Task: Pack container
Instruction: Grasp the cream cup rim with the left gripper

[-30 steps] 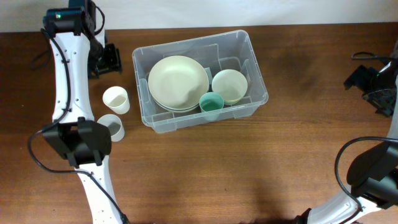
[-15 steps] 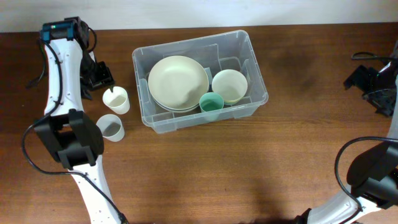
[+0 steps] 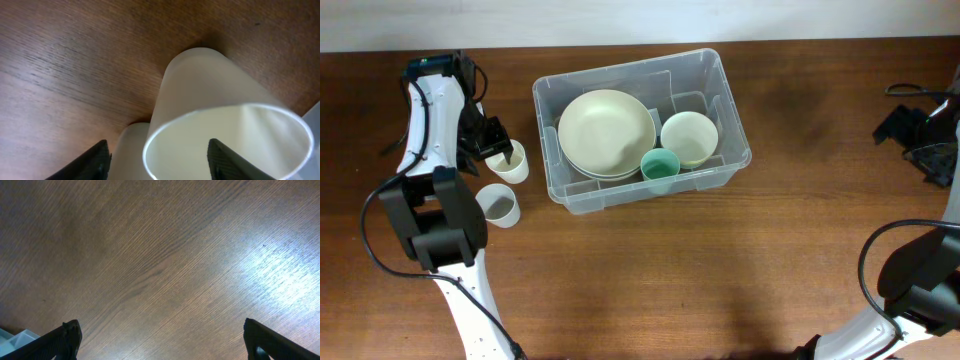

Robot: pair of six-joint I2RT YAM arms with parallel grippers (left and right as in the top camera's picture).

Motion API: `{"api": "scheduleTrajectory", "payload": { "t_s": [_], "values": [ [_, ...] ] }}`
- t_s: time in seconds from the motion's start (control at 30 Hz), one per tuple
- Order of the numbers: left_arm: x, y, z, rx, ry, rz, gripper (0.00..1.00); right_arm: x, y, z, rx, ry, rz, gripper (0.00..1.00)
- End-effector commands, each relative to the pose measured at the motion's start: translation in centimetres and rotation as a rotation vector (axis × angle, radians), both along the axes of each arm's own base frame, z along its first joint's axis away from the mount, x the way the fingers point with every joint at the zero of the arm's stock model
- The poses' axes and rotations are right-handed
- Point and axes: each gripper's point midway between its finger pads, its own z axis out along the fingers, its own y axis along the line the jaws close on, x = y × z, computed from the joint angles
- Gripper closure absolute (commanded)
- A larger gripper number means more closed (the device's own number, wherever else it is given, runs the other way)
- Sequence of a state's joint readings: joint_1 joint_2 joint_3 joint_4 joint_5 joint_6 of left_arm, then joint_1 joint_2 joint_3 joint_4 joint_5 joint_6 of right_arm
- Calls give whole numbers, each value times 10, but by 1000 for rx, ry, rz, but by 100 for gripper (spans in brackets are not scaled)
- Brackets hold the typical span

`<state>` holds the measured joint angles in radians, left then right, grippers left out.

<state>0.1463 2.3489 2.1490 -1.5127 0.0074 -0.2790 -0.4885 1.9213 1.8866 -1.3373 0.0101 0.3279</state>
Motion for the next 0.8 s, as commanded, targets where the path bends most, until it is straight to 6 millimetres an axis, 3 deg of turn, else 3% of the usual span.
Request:
{"api": "scheduleTrajectory", "payload": {
  "t_s": [0.0, 0.17, 0.23, 0.4, 0.53, 0.67, 0.77],
  "values": [
    [0, 1, -2, 5, -1, 5, 51, -2, -1, 4, -7, -7, 3, 1],
    [0, 1, -2, 5, -4, 5, 81, -2, 0, 4, -7, -7, 3, 1],
    [1, 2, -2, 6, -4, 5, 99, -2, -1, 4, -7, -7, 3, 1],
    [12, 7, -3, 13, -53, 14, 99, -2, -1, 4, -7, -7, 3, 1],
    [25, 22, -3, 30, -114, 41, 99, -2, 0, 4, -7, -7, 3, 1],
    [40, 55, 10, 53, -202, 103, 99, -2, -1, 4, -7, -7, 3, 1],
    [47, 85, 39, 64, -280, 163, 99, -2, -1, 4, -7, -7, 3, 1]
  ]
}}
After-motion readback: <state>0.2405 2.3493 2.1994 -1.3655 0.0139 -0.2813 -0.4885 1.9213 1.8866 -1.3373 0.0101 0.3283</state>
